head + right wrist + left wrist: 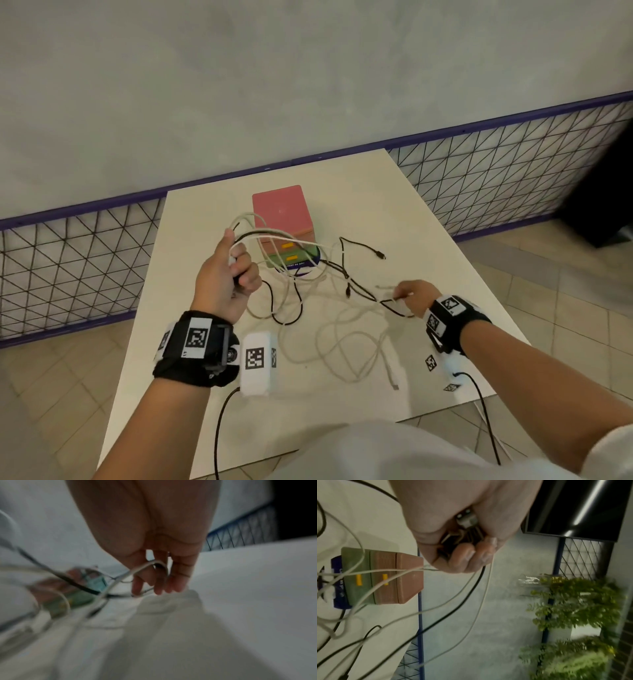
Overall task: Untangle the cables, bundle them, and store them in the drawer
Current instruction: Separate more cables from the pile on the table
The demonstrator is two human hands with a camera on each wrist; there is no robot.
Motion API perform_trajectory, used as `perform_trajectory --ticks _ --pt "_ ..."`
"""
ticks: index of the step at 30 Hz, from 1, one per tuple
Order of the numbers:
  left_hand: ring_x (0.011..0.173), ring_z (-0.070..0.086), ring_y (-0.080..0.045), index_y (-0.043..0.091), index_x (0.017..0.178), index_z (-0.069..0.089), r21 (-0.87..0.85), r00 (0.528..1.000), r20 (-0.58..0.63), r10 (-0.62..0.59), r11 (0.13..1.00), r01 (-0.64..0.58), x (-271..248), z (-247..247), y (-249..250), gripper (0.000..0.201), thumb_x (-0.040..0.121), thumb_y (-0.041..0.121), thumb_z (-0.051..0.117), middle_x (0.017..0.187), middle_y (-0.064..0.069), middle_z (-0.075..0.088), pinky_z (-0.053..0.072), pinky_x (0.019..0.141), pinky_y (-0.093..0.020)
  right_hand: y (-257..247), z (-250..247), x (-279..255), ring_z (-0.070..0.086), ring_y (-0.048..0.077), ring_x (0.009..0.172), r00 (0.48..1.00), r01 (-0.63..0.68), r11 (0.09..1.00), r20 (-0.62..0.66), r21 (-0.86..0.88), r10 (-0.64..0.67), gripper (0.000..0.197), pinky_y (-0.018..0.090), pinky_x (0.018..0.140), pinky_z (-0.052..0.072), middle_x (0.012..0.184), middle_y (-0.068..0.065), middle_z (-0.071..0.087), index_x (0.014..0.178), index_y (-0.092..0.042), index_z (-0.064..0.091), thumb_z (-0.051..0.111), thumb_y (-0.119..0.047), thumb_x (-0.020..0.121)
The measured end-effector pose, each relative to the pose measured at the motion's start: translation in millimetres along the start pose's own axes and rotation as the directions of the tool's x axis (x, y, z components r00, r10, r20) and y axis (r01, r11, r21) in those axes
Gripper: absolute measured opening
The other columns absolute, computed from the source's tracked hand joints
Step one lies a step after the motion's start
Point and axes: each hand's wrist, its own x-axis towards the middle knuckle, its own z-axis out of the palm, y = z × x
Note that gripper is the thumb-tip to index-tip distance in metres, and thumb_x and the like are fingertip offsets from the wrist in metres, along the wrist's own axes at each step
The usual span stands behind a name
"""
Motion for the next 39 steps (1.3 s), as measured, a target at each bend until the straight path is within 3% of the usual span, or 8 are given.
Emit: perform_trajectory --ticks 3,8,13,15,20,26,33,39 --pt "0.039 0.021 -0.010 0.017 0.064 0.052 0.127 0.999 0.016 0.031 0.991 -0.032 -2 5 2 0.045 0.095 0.049 0.046 0.045 0.009 0.025 0.017 0.043 -0.023 4 -6 -7 0.042 0.032 0.126 0.995 -0.067 0.937 0.046 -0.344 0.088 0.042 0.041 0.104 0.036 0.138 0.010 0.044 0.131 -0.026 0.050 0.053 -0.031 0.089" --pt "0.055 0.014 -0.015 0.018 0.139 0.040 0.473 0.994 0.097 0.057 0.876 -0.096 -8 20 -13 0.053 0.095 0.048 0.046 0.060 0.004 0.018 0.014 0.054 -0.030 -62 -30 -28 0.028 0.027 0.136 0.891 0.446 0.889 -0.142 0.100 -0.431 0.086 0.052 0.111 0.028 0.146 0.005 0.026 0.141 -0.036 0.030 0.068 -0.036 0.064" --pt "0.040 0.029 -0.011 0.016 0.072 0.056 0.770 0.955 0.293 -0.056 0.606 -0.201 -23 47 -27 0.028 0.093 0.035 0.056 0.041 0.011 0.031 0.030 0.044 -0.025 -151 -67 -71 0.030 0.016 0.136 0.571 0.820 0.572 -0.069 -0.002 -0.818 0.084 0.030 0.112 0.021 0.139 -0.005 0.044 0.143 -0.026 0.033 0.064 -0.021 0.066" --pt "0.037 0.034 -0.010 0.015 0.062 0.048 0.835 0.931 0.355 -0.089 0.478 -0.272 -24 52 -23 0.038 0.095 0.032 0.054 0.038 0.009 0.035 0.033 0.043 -0.024 -162 -67 -78 0.053 0.012 0.100 0.617 0.783 0.621 0.125 -0.006 -0.777 0.051 0.008 0.087 0.036 0.094 -0.019 0.058 0.125 -0.015 0.055 0.061 -0.007 0.075" --pt "0.039 0.034 -0.010 0.009 0.095 0.070 0.823 0.893 0.442 -0.078 0.431 -0.370 -25 46 14 0.036 0.091 0.040 0.053 0.041 0.008 0.035 0.034 0.043 -0.019 -130 -56 -60 0.044 0.006 0.042 0.804 0.513 0.758 0.085 0.404 -0.589 0.014 0.018 0.046 0.037 0.050 -0.013 0.053 0.082 -0.016 0.069 0.057 -0.009 0.084" --pt "0.042 0.031 -0.017 0.020 0.058 0.038 0.741 0.933 0.358 -0.037 0.620 -0.260 -22 15 4 0.047 0.077 0.057 0.059 0.048 0.003 0.029 0.030 0.046 -0.022 -126 -68 -65 0.020 0.011 0.038 0.756 0.394 0.645 0.168 0.655 -0.632 0.015 0.018 0.041 0.015 0.048 0.001 0.028 0.065 -0.021 0.067 0.061 -0.020 0.080" --pt "0.046 0.049 -0.017 0.016 0.097 0.066 0.337 0.956 0.239 -0.169 0.938 0.081 -21 9 -10 0.041 0.085 0.053 0.056 0.067 -0.003 0.057 0.033 0.041 -0.020 -144 -84 -68 0.016 0.013 0.042 0.793 0.393 0.668 0.135 0.632 -0.594 0.043 0.023 0.042 0.013 0.048 -0.002 0.025 0.052 -0.021 0.047 0.057 -0.024 0.093" --pt "0.048 0.047 -0.014 0.016 0.088 0.070 0.268 0.990 0.031 -0.138 0.955 0.125 -21 16 -18 0.039 0.087 0.051 0.055 0.073 -0.002 0.065 0.035 0.041 -0.019 -145 -81 -72 0.025 0.011 0.036 0.828 0.462 0.758 0.084 0.461 -0.555 0.050 0.019 0.040 0.023 0.038 -0.010 0.031 0.042 -0.028 0.056 0.060 -0.026 0.092"
